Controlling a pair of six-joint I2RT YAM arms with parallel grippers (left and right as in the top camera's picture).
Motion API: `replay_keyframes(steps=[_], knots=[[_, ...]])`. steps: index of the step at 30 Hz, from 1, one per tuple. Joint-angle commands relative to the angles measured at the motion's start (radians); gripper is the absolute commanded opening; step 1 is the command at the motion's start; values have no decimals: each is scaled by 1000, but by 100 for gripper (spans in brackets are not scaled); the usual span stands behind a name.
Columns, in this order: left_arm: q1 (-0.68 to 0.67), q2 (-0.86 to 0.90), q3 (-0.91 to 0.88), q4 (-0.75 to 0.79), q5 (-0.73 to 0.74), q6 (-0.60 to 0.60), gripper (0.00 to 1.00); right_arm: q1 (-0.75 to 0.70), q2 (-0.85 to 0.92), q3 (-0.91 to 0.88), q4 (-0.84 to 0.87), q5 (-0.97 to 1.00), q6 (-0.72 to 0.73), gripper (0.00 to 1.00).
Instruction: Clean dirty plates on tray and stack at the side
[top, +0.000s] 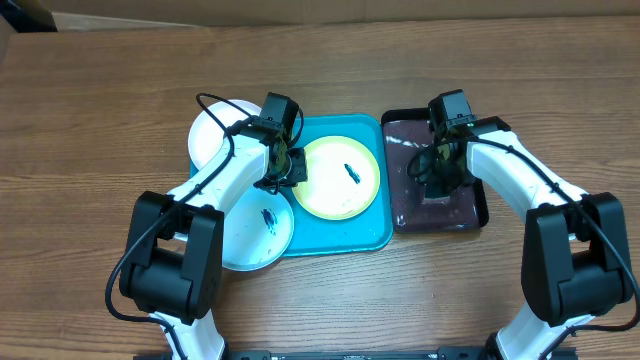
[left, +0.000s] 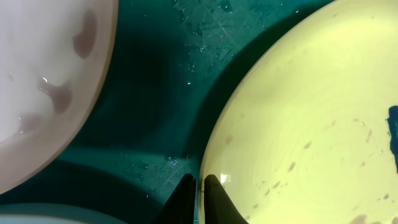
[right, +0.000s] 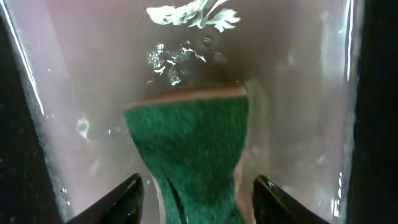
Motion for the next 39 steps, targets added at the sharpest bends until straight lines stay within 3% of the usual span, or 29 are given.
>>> replay_keyframes(steps=[1,4,10,15,19,20,23,24,39], knots=[[0,5,14,4,-6,11,9,23,0,16,-4,2,1,55],[0,5,14,4,-6,12,9,36,0,-7,10,3,-2,53],[0,5,14,4,-6,12,9,40,1,-28,29,37,-3,38],[0,5,14,6,-6,12,10,41,1,-28,16,36,-3,46],[0,5,14,7,-6,12,10,40,1,-35,19,36,-3,45],[0,4,14,7,-6,12,10,40,1,-37,18,36,-3,40],[0,5,14,7,-6,12,10,40,1,-42,22,36,-3,8],[0,5,14,7,-6,11,11,40,1,-39,25,37,-4,4],[0,8,13,8,-6,11,12,38,-90,200,-195,39,-53,4]])
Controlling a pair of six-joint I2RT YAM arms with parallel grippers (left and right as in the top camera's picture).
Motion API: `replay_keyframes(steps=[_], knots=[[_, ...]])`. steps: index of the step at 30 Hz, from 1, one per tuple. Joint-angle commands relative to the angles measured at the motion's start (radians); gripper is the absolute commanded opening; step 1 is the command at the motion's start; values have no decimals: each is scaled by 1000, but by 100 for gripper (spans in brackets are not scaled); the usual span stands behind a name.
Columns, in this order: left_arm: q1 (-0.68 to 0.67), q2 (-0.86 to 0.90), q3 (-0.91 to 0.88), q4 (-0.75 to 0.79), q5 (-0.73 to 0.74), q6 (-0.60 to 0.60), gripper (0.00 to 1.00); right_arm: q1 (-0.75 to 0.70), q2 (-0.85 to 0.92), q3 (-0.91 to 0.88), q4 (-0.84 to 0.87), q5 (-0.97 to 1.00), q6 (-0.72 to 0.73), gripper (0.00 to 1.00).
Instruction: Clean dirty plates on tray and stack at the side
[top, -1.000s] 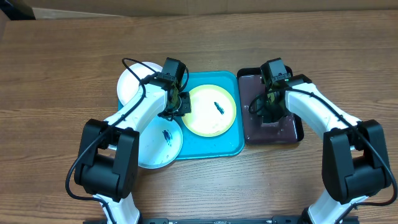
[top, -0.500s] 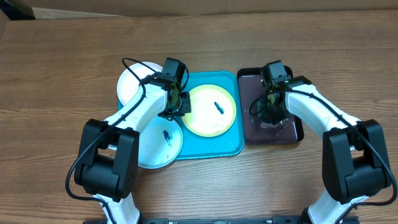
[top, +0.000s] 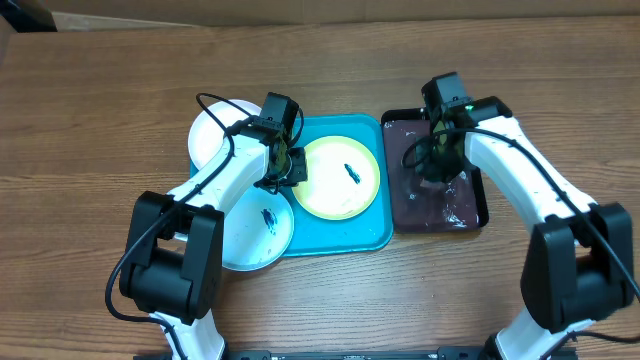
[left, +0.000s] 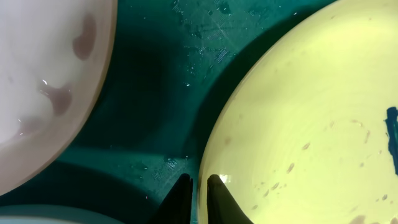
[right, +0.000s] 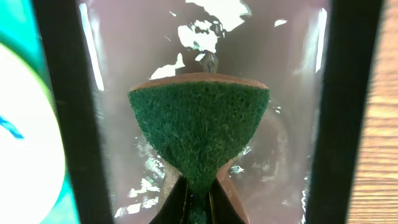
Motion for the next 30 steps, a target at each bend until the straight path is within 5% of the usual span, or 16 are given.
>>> replay_keyframes(steps=[1,17,30], knots=[[0,8,13,4,-6,11,11,3,-63,32,-6,10,-10,4],[0,10,11,3,-6,8,14,3,-64,30,-26,-1,-10,4],[0,49,9,0,3,8,4,-13,-64,44,-44,-2,-10,4]])
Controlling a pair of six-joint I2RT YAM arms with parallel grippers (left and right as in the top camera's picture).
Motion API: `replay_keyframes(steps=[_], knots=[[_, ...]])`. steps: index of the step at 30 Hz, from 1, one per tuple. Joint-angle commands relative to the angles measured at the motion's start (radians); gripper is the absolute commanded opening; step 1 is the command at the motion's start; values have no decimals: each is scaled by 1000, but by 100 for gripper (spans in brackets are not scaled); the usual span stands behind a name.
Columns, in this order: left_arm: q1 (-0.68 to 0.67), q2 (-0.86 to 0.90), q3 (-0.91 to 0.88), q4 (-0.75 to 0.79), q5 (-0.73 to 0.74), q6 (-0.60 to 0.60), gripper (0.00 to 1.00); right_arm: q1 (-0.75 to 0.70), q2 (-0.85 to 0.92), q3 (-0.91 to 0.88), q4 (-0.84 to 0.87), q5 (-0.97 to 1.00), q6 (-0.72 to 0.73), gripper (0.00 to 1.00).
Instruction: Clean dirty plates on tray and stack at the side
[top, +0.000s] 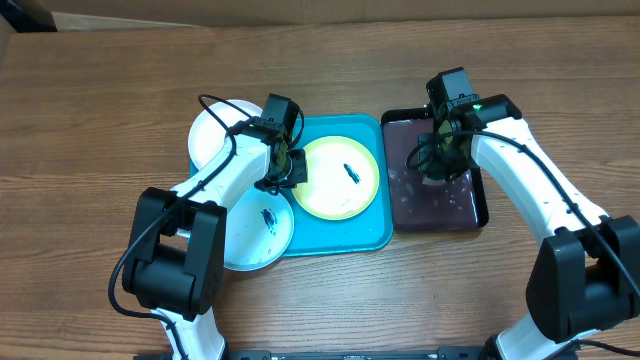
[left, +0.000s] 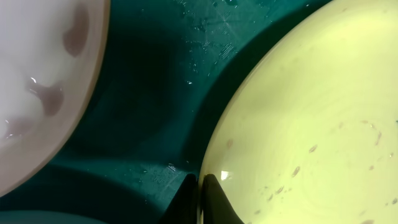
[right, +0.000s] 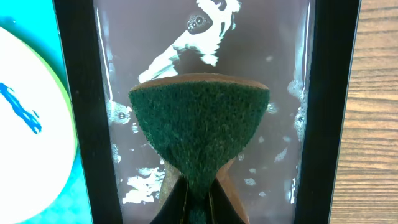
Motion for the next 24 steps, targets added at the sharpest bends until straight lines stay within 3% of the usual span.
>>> replay_keyframes(steps=[1,9,15,24], knots=[[0,27,9,0,1,8,4,-12,-26,41,-14,2,-3,4],[2,27,21,2,66,8,4,-13,-27,53,-8,6,-3,4],[2,27,21,6,66,8,4,-12,-39,291,-143,-51,-3,4],[2,27,21,7,66,8,4,21,-30,342,-144,-333,-11,4]])
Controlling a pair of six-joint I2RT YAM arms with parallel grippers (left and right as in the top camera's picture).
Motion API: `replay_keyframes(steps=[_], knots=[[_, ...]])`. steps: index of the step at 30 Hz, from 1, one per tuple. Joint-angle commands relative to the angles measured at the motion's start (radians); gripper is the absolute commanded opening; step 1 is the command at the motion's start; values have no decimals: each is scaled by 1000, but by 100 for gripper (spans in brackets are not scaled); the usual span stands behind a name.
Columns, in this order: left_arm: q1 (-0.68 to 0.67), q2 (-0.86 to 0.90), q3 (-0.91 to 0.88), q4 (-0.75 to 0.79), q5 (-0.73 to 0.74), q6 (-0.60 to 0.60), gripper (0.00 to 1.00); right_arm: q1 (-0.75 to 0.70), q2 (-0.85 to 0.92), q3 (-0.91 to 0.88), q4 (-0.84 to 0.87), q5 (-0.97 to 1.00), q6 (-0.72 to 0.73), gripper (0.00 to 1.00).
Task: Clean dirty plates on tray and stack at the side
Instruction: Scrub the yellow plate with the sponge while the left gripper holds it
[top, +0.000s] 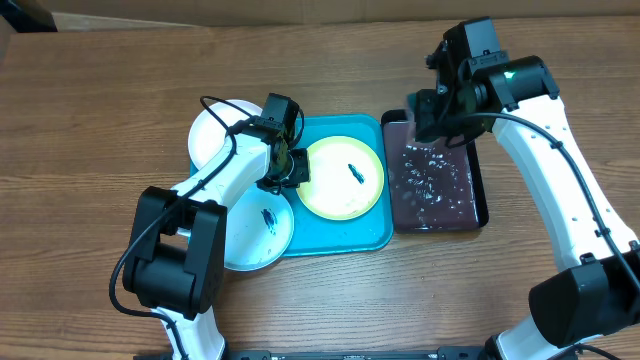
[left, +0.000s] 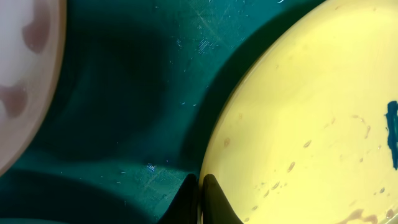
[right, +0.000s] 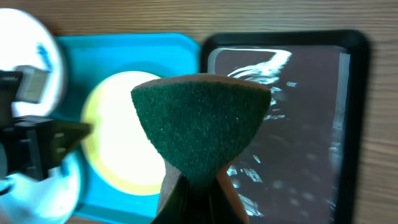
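Note:
A yellow plate (top: 344, 178) with a blue smear lies on the teal tray (top: 335, 236). My left gripper (top: 291, 170) is shut on the yellow plate's left rim (left: 211, 155); its tips (left: 199, 198) pinch the edge. My right gripper (top: 428, 115) hangs high over the left end of the black water basin (top: 436, 178), shut on a green scouring sponge (right: 201, 127). Two white plates sit left of the tray, one (top: 212, 133) at the back and one (top: 254, 228) with a blue smear at the front.
The black basin holds rippling brownish water (right: 292, 124). The wooden table (top: 100, 120) stretches around the tray and basin. A white plate's edge (left: 25, 74) shows left of the tray in the left wrist view.
My right gripper has risen out of the basin with the sponge and now hangs well above it, near the tray side. The left gripper still pinches the yellow plate's rim, which has shifted slightly.
First my right gripper stood open around the sponge in the basin water while the left held the yellow plate's rim. Then the right was shut on the sponge, low in the basin. Now the sponge is lifted high above the water.

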Motion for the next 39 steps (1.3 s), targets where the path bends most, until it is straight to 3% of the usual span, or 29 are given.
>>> replay_keyframes(steps=[1,19,27,39], knots=[[1,23,16,3,9,8,4,40,0,6,22,-113,-13,4],[1,23,16,0,9,8,4,306,231,-7,79,330,-27,4],[1,23,16,0,9,8,4,325,356,-7,131,342,-27,4],[1,23,16,-1,9,8,4,323,395,-34,185,370,-29,4]])
